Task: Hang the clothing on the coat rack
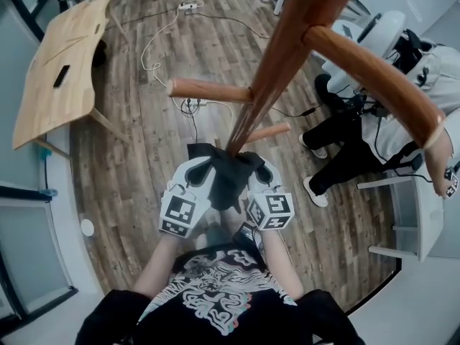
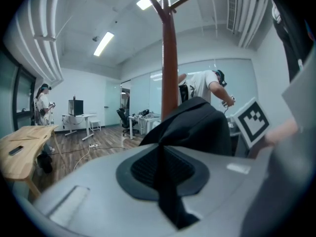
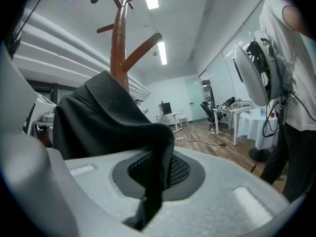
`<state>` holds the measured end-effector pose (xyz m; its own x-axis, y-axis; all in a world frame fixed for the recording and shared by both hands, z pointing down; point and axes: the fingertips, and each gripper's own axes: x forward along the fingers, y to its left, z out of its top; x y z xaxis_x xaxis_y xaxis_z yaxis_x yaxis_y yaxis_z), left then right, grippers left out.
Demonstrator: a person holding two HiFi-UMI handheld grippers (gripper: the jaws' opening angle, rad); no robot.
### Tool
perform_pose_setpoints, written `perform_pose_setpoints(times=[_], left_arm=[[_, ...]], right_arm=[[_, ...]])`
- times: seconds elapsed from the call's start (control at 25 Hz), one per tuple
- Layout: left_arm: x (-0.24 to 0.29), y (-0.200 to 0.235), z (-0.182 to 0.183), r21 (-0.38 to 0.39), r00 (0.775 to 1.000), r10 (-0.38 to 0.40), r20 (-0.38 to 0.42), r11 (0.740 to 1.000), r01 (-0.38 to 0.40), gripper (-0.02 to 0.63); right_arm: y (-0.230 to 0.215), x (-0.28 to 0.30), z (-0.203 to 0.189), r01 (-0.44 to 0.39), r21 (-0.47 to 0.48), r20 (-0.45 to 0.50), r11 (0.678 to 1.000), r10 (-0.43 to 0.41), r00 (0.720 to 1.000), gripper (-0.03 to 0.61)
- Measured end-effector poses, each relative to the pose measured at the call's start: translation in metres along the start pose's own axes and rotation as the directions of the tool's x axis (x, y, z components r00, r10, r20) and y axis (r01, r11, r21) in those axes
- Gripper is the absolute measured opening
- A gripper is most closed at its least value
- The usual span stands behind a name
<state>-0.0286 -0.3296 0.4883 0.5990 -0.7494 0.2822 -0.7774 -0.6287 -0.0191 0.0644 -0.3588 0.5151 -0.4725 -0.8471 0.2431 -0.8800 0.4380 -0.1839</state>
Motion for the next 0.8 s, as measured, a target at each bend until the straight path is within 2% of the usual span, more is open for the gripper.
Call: perform_pose_setpoints(times=[0.44,0.8], left_arm=[[0.002,-0.001,-0.018,-0.008,1.000,-0.007,-0.026,1.000,0.007,0.015],[-0.001,-0.003,-0.018,-0.034,0.998,-0.022,-0.058,0.999,0.020,0.017]], right_arm=[[0.005,0.002,-0.015,-0.007,0.011,-0.039,1.000,0.007,0.999,0.014],[0.004,-0.003,-0.012,-0.001,-0.010,-0.060,1.000,0.000,0.998,0.014]])
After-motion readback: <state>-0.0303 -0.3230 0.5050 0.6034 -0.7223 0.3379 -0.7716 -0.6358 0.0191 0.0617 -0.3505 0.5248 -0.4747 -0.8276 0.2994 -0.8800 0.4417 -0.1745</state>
